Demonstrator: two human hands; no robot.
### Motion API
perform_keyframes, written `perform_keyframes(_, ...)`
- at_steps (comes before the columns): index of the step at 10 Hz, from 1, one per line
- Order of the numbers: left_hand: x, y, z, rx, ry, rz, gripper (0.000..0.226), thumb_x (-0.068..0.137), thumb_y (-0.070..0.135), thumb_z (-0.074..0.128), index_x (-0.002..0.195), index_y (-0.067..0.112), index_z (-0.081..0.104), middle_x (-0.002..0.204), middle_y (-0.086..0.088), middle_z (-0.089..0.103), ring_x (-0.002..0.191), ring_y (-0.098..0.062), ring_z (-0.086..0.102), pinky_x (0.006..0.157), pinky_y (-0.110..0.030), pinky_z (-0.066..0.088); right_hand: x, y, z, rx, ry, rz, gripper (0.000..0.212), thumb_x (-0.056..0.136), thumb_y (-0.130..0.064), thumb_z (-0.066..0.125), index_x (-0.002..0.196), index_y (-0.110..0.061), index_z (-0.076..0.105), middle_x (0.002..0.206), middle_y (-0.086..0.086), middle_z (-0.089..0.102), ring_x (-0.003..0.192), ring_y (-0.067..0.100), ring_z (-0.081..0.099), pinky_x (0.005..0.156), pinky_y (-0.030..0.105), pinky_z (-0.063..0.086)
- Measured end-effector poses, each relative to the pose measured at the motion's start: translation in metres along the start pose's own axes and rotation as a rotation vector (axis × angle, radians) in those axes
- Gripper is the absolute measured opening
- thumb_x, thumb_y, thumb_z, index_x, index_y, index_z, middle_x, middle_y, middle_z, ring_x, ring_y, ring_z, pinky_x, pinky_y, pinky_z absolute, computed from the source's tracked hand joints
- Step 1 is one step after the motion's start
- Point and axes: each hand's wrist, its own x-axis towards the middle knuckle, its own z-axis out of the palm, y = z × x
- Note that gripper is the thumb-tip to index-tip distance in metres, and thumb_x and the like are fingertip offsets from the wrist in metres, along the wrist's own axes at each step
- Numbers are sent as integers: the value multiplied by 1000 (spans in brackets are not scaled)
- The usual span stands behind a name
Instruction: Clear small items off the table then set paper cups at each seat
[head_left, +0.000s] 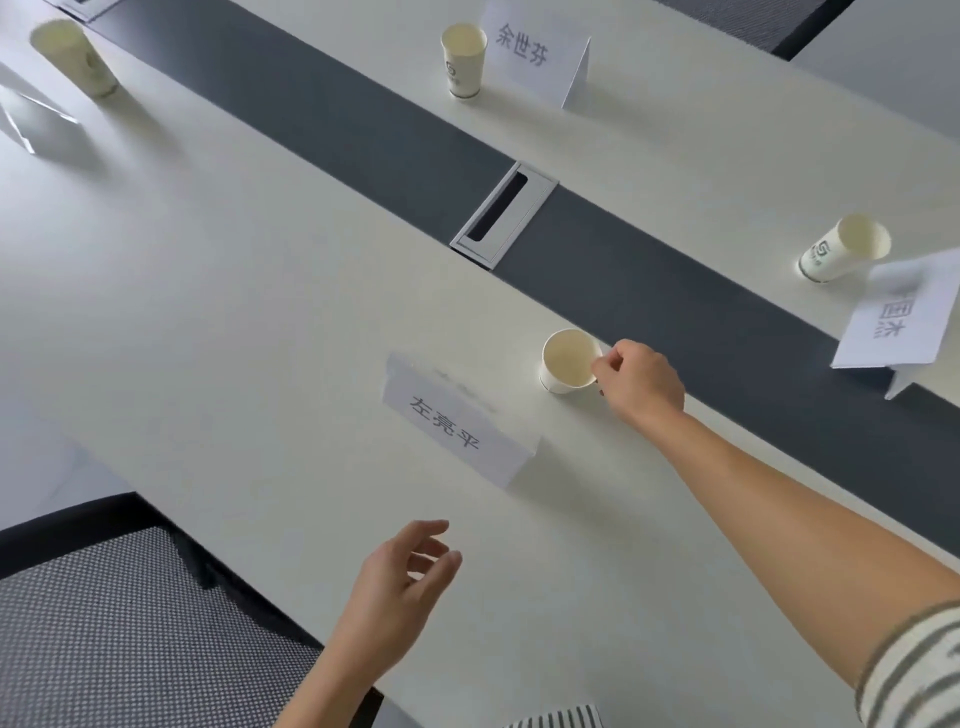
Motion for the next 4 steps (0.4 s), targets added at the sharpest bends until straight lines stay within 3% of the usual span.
perform_keyframes(3,-3,-5,7,76,-39,4,23,88,27,64,110,31,59,93,6,69,82,1,64,68,-14,51,6,14,-8,-27,2,-32,33,88,-46,52,80,-16,63,79,1,70,77,28,64,59,30,40)
perform_keyframes(4,-15,-6,10,55,-43,-12,24,87,26,66,110,29,61,93,4,69,80,-1,66,67,-17,54,-1,22,-16,32,20,-27,33,87,-47,51,80,-16,61,79,1,72,77,27,65,62,32,46)
